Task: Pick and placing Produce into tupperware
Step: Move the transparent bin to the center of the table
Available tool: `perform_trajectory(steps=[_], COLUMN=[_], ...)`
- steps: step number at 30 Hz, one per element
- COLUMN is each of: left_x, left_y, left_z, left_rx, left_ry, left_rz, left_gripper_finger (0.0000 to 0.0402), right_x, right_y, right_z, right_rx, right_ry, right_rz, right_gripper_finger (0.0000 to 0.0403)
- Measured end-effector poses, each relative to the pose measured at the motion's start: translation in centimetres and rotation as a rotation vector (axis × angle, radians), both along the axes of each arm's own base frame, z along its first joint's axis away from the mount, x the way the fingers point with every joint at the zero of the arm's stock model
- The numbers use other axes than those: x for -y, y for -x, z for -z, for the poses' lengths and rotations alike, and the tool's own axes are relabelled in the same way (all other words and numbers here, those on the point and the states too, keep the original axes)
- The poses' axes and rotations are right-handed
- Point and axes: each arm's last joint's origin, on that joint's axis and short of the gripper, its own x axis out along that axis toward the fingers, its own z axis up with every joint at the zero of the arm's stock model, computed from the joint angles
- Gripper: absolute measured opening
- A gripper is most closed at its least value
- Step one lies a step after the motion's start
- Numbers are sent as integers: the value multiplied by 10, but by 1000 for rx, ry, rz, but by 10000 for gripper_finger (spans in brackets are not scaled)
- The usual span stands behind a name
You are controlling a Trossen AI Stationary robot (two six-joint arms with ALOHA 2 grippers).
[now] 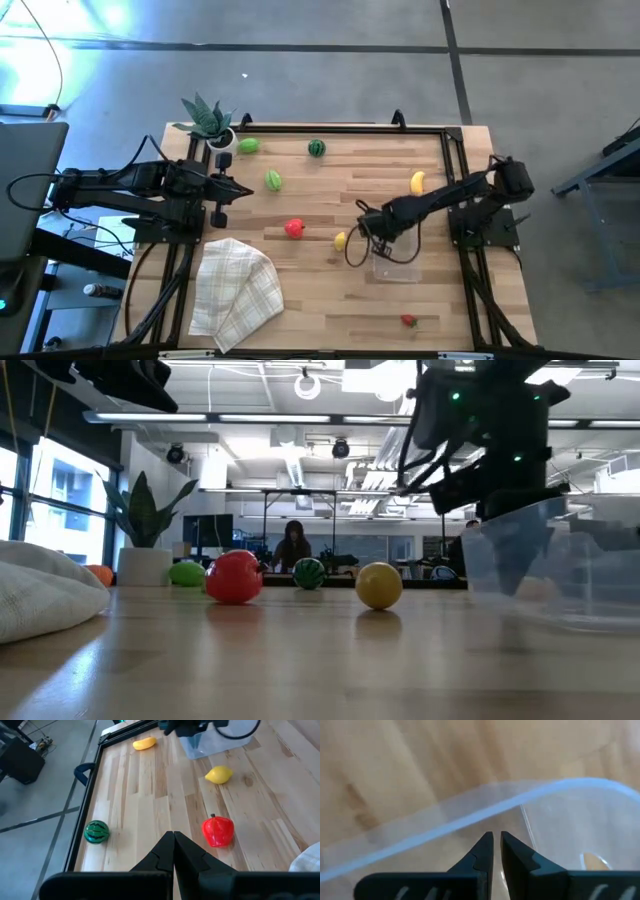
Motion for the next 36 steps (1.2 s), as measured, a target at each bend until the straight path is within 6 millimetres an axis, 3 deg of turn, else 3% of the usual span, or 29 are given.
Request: perform_trajectory(steps=[14,22,31,36], left_x=[0,0,0,0], left_y=[0,0,0,0], left_z=[0,0,0,0], left_rx=[0,-1,-1,0], left_ry=[0,-1,-2,-2], left_rz=[0,-2,-3,-3], left_gripper_finger=[1,1,1,1], right_x=[77,115,134,136], right_y=[-14,-25,-38,-38], right_z=[-2,-9,-20,-20], right_rx=[141,362,607,618], right_ry=[36,2,-55,-70], right_rz=[50,86,62,63], right_gripper_finger=[28,28,28,28])
